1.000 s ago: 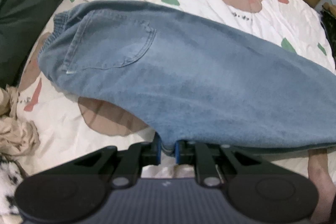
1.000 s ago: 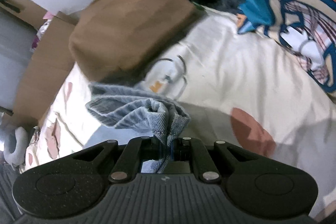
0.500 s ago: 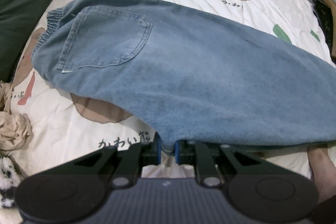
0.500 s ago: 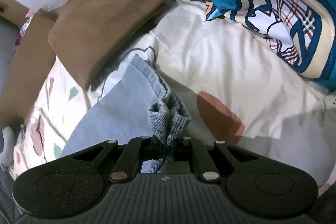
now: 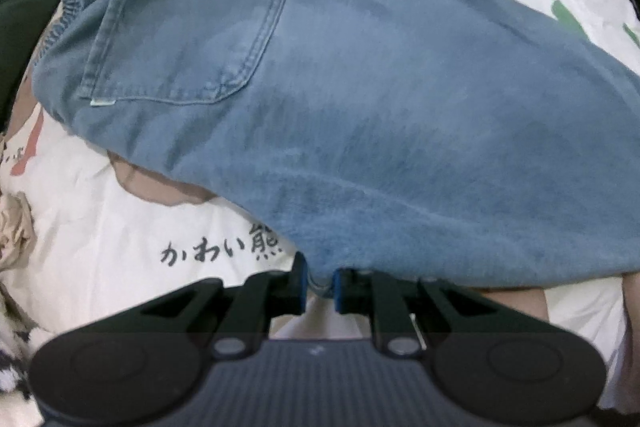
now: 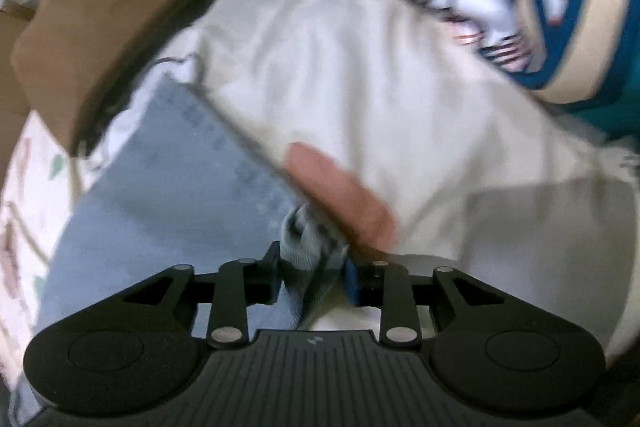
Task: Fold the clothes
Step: 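Open both grippers and release the jeans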
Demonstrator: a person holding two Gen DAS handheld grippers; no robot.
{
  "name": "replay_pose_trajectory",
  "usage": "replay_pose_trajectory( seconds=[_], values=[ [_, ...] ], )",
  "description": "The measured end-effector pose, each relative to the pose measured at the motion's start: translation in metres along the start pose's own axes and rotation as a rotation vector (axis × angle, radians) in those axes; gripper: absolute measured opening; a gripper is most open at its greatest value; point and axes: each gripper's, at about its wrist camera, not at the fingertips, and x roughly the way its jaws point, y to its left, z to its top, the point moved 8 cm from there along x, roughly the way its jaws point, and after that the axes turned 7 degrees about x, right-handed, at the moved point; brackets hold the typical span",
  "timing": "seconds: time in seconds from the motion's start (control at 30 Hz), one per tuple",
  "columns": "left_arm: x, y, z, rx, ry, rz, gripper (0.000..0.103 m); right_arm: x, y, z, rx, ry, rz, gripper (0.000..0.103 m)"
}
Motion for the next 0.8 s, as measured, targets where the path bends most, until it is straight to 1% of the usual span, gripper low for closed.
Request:
replay_pose_trajectory(
  seconds=[0.07,0.13,0.23,0.37,0.43,0.47,0.53,0.67,0.73,0.8],
  values=[
    [0.002,0.003,-0.001,-0.009,0.018,-0.001,0.017,-0.004,-0.007,0.002,0.020,0.002,0.000,0.039],
    [-0.001,0.003,-0.002,-0.011,0.034,-0.002,0.019,-0.008,-0.007,0.002,0.013,-0.001,-0.004,0.039],
    [-0.016,0.004,0.000,-0.001,0.014,-0.002,0.023,-0.018,-0.001,0.005,-0.019,-0.030,-0.020,0.039],
    [-0.040,0.006,0.005,0.012,-0.012,-0.006,0.027,-0.036,0.022,0.010,-0.088,-0.077,0.031,0.039],
    [-0.048,0.008,0.006,0.014,-0.018,-0.001,0.033,-0.041,0.034,0.012,-0.132,-0.099,0.047,0.040],
    [-0.051,0.009,0.006,0.013,-0.019,0.003,0.039,-0.044,0.041,0.014,-0.156,-0.108,0.054,0.040],
    [-0.058,0.011,0.006,0.011,-0.021,0.009,0.040,-0.046,0.053,0.015,-0.199,-0.122,0.066,0.040],
    [-0.068,0.022,0.007,-0.025,-0.039,0.023,0.040,-0.041,0.070,0.010,-0.257,-0.105,0.091,0.040],
    [-0.065,0.029,0.012,-0.043,-0.052,0.035,0.044,-0.033,0.078,0.005,-0.288,-0.086,0.101,0.040],
    [-0.058,0.034,0.020,-0.059,-0.062,0.048,0.045,-0.025,0.086,-0.001,-0.317,-0.069,0.109,0.040]
  ],
)
